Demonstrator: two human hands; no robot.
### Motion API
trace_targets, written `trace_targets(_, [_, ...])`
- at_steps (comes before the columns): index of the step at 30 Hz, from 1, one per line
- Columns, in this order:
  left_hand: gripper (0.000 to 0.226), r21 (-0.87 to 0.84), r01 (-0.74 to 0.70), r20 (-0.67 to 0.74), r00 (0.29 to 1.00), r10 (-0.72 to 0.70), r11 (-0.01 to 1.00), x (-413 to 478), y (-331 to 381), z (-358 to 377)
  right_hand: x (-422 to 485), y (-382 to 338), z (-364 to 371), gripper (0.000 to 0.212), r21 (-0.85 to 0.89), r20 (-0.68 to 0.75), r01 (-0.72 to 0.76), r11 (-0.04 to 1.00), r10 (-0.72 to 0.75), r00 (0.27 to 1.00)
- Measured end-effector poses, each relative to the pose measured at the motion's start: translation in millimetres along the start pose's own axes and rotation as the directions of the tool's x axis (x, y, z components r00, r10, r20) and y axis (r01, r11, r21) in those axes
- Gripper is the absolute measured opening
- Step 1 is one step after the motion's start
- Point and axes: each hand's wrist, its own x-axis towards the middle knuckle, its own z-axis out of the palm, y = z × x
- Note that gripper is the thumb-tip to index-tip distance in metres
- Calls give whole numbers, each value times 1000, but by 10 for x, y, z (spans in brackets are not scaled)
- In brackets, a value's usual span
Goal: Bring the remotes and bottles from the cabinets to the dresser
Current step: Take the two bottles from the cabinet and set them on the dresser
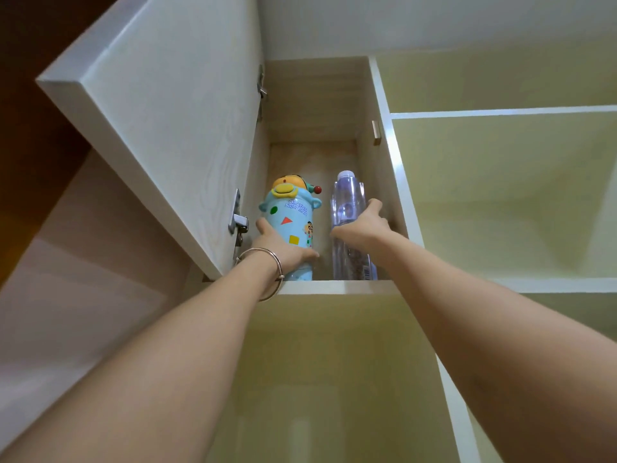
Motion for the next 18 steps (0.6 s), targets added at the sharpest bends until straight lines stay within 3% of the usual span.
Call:
trace_targets(4, [92,78,-37,-74,996,43,996,-50,-8,-4,44,72,75,89,-5,19,-62,998,62,998])
trace_targets(7, [87,94,-64,-147,986,77,994,-100,-7,-12,48,94,94,80,-11,-4,-51,999,51,999])
trace_targets(13, [94,8,-152,-280,949,148,988,-220,32,-52,-82,-86,30,88,23,-70,156,987,-154,986])
trace_targets(18, [98,-81,-269,-382,898,220,960,-370,202,-74,-229,-345,-228,88,170,-125,275,946,-256,958])
